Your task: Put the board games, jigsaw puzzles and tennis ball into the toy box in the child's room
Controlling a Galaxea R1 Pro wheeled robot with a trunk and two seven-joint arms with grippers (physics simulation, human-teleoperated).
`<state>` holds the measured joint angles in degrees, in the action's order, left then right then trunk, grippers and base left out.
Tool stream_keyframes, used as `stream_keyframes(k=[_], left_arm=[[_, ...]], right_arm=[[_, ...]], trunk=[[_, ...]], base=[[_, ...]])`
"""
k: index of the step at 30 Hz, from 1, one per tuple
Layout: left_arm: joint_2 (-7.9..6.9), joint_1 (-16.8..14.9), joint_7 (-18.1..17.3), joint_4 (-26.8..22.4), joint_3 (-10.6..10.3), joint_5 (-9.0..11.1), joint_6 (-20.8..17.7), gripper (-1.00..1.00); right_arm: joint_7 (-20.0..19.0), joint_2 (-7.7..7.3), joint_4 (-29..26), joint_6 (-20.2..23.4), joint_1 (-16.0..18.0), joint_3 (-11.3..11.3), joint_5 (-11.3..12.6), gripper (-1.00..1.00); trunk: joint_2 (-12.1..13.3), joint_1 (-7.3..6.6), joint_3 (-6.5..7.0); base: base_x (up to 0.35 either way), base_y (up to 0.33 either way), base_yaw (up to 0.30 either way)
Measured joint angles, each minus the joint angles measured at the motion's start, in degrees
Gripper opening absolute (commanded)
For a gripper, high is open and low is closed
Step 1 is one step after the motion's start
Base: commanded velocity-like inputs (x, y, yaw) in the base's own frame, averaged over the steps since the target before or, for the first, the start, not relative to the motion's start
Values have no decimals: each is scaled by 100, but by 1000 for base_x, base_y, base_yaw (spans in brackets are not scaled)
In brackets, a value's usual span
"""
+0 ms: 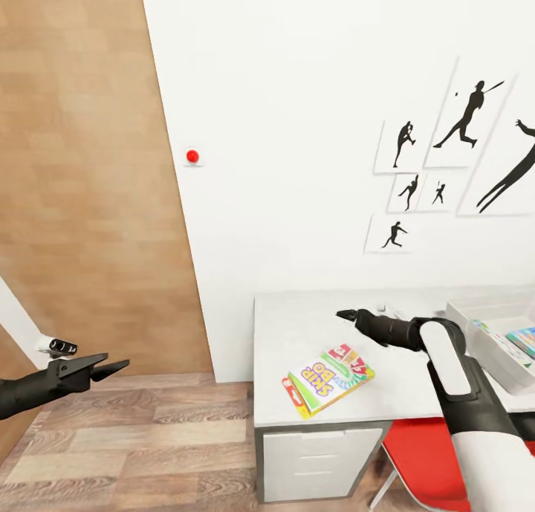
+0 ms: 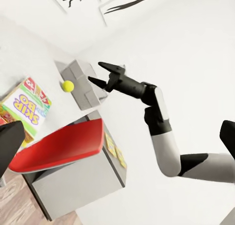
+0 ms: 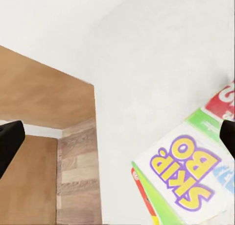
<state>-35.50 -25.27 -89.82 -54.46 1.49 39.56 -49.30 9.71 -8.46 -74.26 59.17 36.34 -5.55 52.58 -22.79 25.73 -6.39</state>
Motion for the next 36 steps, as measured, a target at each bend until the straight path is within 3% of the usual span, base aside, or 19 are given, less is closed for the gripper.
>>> stream_keyframes(k=[4, 7, 10, 18, 21, 24, 28, 36], left_arm=[[-1, -5, 0, 63, 1, 8, -8, 100], [1, -7, 16, 108, -2, -1, -8, 100], [1, -8, 125, 130, -4, -10, -10, 100], [1, -8, 849, 138, 13, -16, -16, 100], [6, -8, 1219, 138, 27, -19, -25, 100], [17, -15, 1733, 138, 30, -19, -56, 100], [59, -35, 2170, 138, 28, -13, -85, 100], [110, -59, 2494, 137, 25, -11, -88, 100]], right_arm=[[1256, 73, 922, 12, 649, 252, -22, 100], [1889, 128, 1416, 48, 900, 307, -3, 100], [2239, 206, 1840, 34, 1040, 342, -9, 100], [2428, 303, 2101, 12, 1100, 443, -47, 100], [2454, 314, 2120, 0, 1104, 652, -59, 100], [2468, 324, 2141, -87, 1105, 999, -66, 100], [2472, 344, 2157, -303, 1109, 1224, -69, 100], [2468, 333, 2348, -473, 1114, 1333, -72, 100]], trunk=[[0, 0, 0], [1, 1, 0], [0, 1, 0], [0, 2, 0], [0, 2, 0], [0, 2, 0], [0, 2, 0], [0, 2, 0]], base=[[268, -62, 0], [178, -85, 0], [115, -165, 0], [45, -109, 0], [6, -14, 0], [2, -6, 0], [1, -2, 0], [0, 0, 0]])
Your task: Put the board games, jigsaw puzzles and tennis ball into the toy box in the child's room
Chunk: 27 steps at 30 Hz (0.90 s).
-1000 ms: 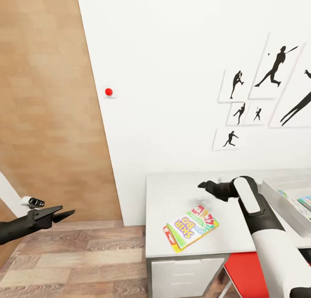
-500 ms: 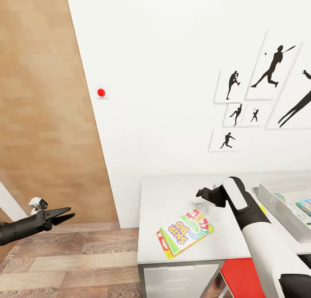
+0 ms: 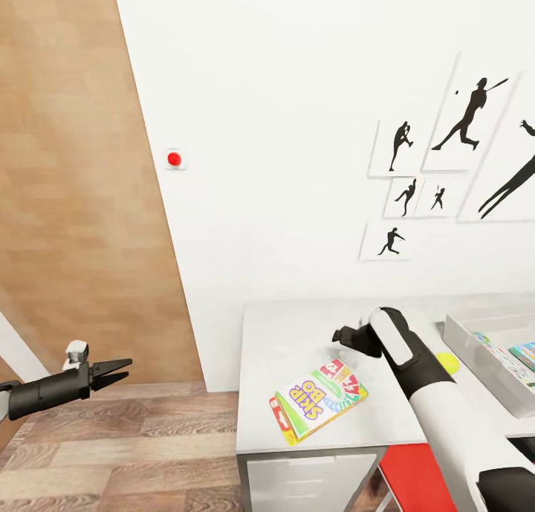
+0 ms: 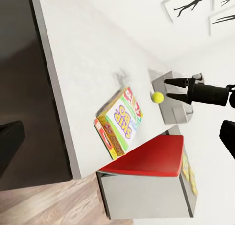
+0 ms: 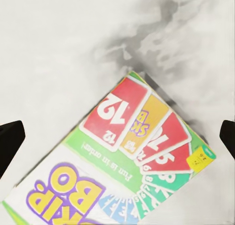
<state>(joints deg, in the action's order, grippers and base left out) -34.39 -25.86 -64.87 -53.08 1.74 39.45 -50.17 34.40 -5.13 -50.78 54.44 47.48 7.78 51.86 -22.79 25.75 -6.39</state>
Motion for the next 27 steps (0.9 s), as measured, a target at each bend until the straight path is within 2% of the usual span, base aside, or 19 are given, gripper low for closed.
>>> stream_keyframes(k=[15, 27], left_arm=[[5, -3, 13, 0, 12, 17, 52, 100], [3, -3, 10, -1, 13, 17, 62, 100]], right_arm=[[-28, -66, 211, -145, 1, 14, 0, 100], [-67, -37, 427, -182, 1, 14, -8, 100]], trunk=[[0, 0, -5], [0, 0, -100]], base=[[0, 0, 5], [0, 0, 59]])
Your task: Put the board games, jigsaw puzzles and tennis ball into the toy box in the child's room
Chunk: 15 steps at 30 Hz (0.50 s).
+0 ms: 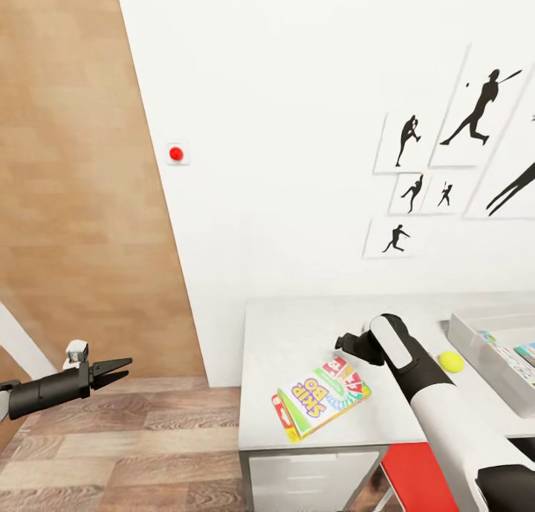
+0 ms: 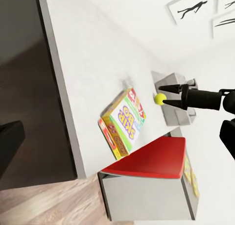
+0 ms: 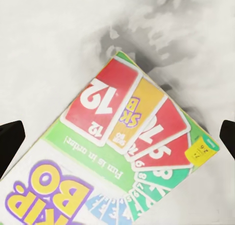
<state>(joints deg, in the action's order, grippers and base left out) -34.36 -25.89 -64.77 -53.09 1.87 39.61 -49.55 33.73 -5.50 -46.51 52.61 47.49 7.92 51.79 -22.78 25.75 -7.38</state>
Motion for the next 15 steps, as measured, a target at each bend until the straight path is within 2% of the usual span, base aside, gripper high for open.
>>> stream_keyframes(k=[15], left_arm=[[0, 1, 3, 1, 0, 6, 1, 100]], right_arm=[[-6, -2, 8, -8, 0, 0, -10, 100]], trunk=[[0, 0, -137]], base=[[92, -75, 65]])
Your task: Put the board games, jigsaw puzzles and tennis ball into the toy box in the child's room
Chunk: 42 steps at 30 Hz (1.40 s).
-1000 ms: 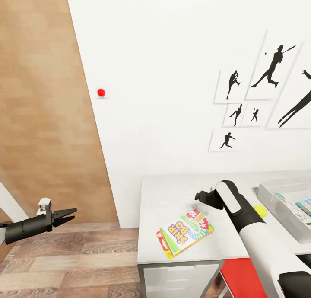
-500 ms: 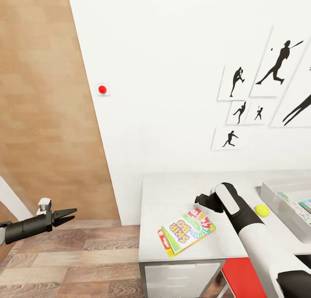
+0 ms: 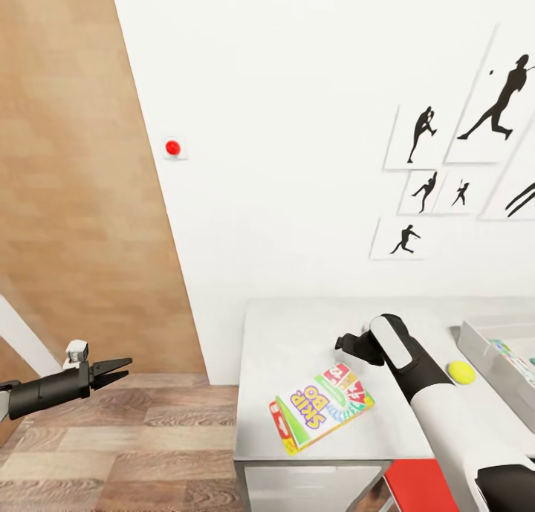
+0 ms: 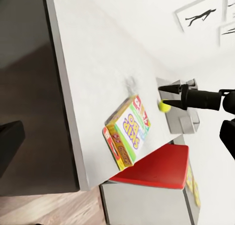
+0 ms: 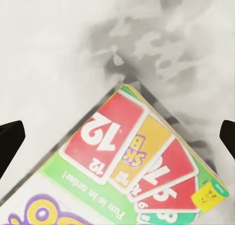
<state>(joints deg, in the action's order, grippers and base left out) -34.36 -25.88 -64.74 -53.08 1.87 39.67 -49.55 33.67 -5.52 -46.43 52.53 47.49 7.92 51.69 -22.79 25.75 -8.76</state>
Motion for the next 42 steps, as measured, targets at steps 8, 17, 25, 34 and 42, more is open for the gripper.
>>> stream_keyframes(k=[8, 17, 25, 34, 42], left_arm=[[0, 0, 7, 0, 0, 3, 0, 100], [-1, -1, 8, 0, 0, -3, 0, 100], [-5, 0, 8, 0, 0, -6, 2, 100], [-7, -1, 6, 0, 0, -7, 5, 100], [-6, -1, 3, -2, 0, -2, 9, 100]], right_arm=[[-3, -28, 0, 0, 7, 0, 0, 100], [-6, -30, 0, 6, 9, 2, 0, 100], [-12, -30, 0, 6, 9, 7, 5, 100], [-14, -36, -2, 15, 2, 17, 9, 100], [-20, -47, -8, 18, 0, 21, 19, 100]], trunk=[[0, 0, -73], [0, 0, -156], [0, 1, -229], [-1, 1, -312], [0, 2, -371]], base=[[10, -7, 64], [1, 0, 63], [0, 0, 62], [0, 0, 55], [-97, 0, 11]])
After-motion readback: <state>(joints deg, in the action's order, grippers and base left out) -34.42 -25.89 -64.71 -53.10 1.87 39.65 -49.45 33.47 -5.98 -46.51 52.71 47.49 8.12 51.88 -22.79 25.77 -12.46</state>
